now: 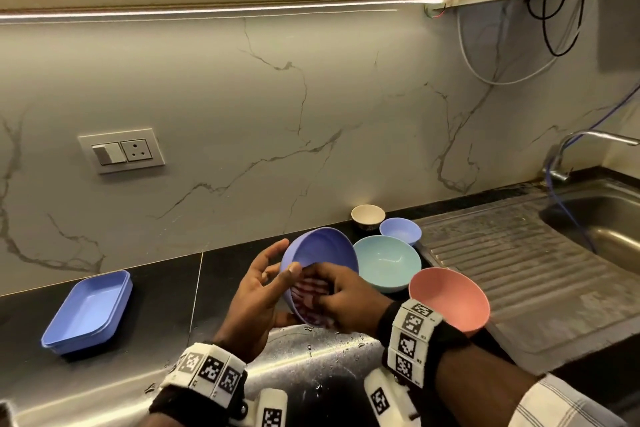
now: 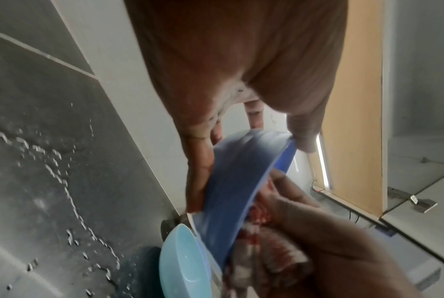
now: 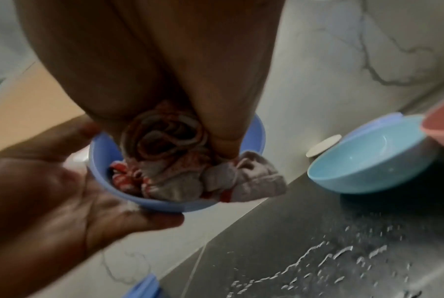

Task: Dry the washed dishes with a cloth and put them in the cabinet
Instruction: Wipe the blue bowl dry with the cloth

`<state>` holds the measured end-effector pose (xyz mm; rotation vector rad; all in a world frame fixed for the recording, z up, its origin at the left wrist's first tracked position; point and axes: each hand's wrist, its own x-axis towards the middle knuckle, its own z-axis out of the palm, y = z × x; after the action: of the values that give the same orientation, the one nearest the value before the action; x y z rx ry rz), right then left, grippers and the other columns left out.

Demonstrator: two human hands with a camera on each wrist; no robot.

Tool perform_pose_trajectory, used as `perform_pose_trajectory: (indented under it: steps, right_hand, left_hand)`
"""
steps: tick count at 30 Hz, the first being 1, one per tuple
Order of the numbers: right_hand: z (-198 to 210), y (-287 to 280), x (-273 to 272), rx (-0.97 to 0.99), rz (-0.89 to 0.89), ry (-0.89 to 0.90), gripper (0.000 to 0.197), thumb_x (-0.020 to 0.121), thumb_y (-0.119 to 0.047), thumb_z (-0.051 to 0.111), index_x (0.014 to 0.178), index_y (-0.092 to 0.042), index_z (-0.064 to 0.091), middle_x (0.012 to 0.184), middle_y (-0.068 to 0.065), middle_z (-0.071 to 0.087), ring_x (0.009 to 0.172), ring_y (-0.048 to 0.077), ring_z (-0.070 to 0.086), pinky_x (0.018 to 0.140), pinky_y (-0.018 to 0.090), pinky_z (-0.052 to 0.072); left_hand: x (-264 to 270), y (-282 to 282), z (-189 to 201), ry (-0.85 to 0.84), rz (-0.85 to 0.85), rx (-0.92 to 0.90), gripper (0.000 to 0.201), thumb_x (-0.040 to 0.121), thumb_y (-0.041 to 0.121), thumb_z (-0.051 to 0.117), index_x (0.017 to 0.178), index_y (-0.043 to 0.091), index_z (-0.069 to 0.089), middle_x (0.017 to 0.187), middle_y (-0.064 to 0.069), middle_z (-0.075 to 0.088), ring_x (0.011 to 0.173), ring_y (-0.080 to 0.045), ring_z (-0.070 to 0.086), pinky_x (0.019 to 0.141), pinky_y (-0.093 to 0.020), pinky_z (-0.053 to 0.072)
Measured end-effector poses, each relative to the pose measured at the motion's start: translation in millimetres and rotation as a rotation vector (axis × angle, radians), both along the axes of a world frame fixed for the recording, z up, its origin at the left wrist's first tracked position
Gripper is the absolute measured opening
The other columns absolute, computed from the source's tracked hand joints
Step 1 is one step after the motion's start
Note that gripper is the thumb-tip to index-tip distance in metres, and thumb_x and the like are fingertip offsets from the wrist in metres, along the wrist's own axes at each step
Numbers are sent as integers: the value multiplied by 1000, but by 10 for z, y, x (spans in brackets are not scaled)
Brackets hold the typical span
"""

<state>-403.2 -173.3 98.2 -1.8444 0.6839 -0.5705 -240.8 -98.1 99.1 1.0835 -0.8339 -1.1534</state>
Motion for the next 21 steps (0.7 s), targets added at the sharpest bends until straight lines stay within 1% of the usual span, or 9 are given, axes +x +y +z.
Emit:
perform_pose_trajectory:
  steps: [2,4,5,8,11,14,17,19,21]
  right_hand:
    - [24,-1,-3,142,-81,-215,33,90,-3,66,116,-24,64,116,3,69,110,20,66,96,45,55]
    - [18,-66,-14,176,-226,-369,31,88,-7,68,115,-21,65,113,3,71,108,22,67,94,49,55]
    - [3,-106,-26,158,-309,-404,30,86,-11,68,114,-21,64,111,3,71,107,23,67,94,50,55]
    - [-11,-166,-4,56,-533,-336,26,84,-21,67,108,-27,60,103,-3,70,100,18,67,91,46,56]
    - [-2,-159,96,-116,-708,-197,25,86,-15,68,106,-26,57,100,-3,67,96,19,64,85,37,54]
    - [18,-96,241,-132,-795,-240,23,86,-16,70,104,-26,59,101,-5,66,93,15,63,86,35,54]
    - [15,28,300,-91,-759,-336,30,89,-12,68,105,-34,58,102,-15,65,94,3,61,87,22,52]
    - [39,117,250,-107,-568,-321,36,90,-6,64,106,-37,58,105,-18,63,100,2,61,87,15,51]
    - [90,155,155,-80,-282,-276,40,89,0,62,105,-36,59,107,-17,64,102,3,62,86,14,51]
  left_hand:
    - [22,28,21,36,-12,-10,50,88,24,62,136,31,53,118,-14,70,107,-39,69,77,-70,54]
    - [47,50,36,52,-4,-20,47,87,25,61,133,33,56,116,-10,71,107,-35,70,78,-69,54]
    - [50,62,45,55,3,-27,47,86,24,61,132,33,56,115,-7,72,107,-33,70,79,-68,54]
    - [50,93,79,44,22,-45,51,85,23,63,134,37,55,113,-1,73,106,-28,71,80,-70,54]
    - [-1,98,74,0,-10,-15,58,85,21,64,138,39,51,111,-6,73,105,-32,71,80,-68,55]
    - [-51,111,36,-22,-75,36,62,85,20,66,141,41,50,112,-7,73,110,-37,68,82,-71,53]
    - [-39,124,33,-55,-137,60,59,89,18,64,141,44,49,112,-6,73,109,-37,69,81,-69,54]
    - [1,144,55,-68,-161,69,58,90,20,64,140,47,50,113,-7,72,108,-38,69,82,-67,54]
    - [53,174,74,-59,-170,80,55,88,25,64,137,48,53,122,-10,68,112,-39,67,84,-69,53]
